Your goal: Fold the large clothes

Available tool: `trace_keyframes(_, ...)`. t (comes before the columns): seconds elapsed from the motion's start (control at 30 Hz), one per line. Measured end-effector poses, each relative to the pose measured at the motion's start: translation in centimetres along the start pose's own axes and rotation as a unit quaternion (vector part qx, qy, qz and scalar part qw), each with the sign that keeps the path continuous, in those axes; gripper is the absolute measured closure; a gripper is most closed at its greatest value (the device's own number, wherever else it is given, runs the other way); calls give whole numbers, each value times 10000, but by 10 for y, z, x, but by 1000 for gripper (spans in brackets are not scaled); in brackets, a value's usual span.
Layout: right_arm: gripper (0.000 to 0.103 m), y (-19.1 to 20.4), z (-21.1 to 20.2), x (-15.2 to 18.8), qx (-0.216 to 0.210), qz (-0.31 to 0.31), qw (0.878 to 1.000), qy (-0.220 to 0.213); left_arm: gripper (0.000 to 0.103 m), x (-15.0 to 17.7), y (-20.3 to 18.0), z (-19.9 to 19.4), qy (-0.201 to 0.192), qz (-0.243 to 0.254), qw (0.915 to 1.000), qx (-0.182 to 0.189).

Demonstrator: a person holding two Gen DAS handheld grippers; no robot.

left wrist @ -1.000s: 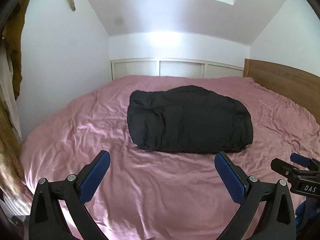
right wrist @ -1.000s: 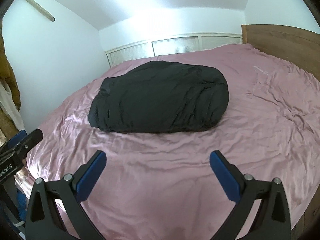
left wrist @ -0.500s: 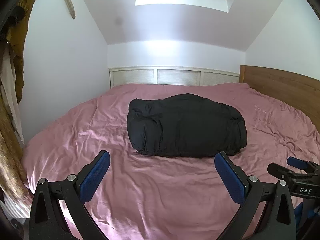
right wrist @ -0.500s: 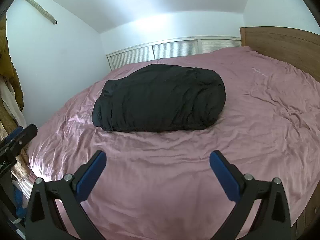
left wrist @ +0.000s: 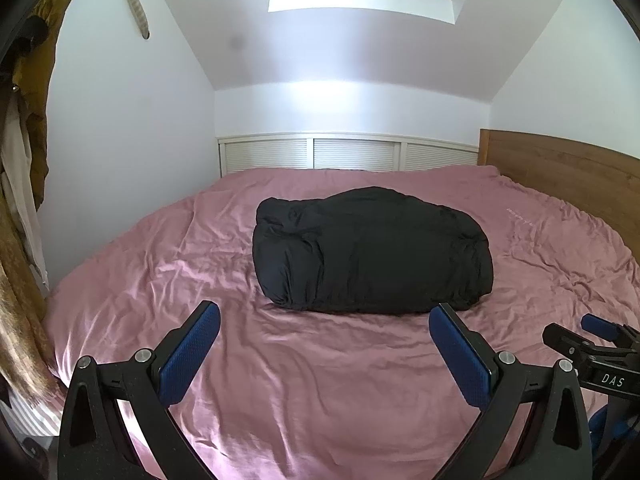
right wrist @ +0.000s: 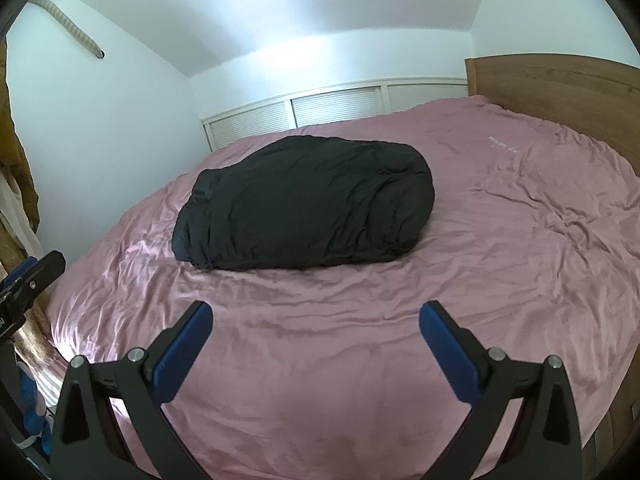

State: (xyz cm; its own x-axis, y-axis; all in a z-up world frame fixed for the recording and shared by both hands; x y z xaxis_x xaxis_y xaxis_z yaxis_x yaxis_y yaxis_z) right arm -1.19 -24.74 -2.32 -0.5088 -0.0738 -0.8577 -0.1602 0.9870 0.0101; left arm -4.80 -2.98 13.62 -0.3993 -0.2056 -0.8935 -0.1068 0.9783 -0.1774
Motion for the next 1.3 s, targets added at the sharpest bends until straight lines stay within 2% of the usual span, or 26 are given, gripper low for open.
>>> trace_keyframes(0.27,0,7,7,-2,118,-159,9998,101,1,-2,4,14,175,-43,9998,-14)
trace_keyframes(0.57,0,12,26,-1,373,-339,9981,363,1,4,5,44,514,-7,9984,-223)
trace_keyframes(0.97,0,0,68,8,342,-209,9961,786,1,20,9,97,1189,1,9925,-281)
trace_keyframes(1.3,0,-2,96,12,334,-221,9941,1007,1,24,20,131,1424,-80,9891,-372)
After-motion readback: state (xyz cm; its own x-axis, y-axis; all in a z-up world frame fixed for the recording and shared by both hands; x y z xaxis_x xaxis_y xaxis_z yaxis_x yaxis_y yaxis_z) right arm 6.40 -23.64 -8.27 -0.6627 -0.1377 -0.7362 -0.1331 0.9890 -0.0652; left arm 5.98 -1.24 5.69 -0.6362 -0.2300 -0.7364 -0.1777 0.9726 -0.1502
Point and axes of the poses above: each gripper's, at about its wrist camera, not at the fingertips, and z roughly the way its jaws point, y to its left, x to its underside, the point moved 1 cm from there along z, roughly the way its jaws point, and after that the axes turned 12 degrees about -z, right-handed, at the moved point
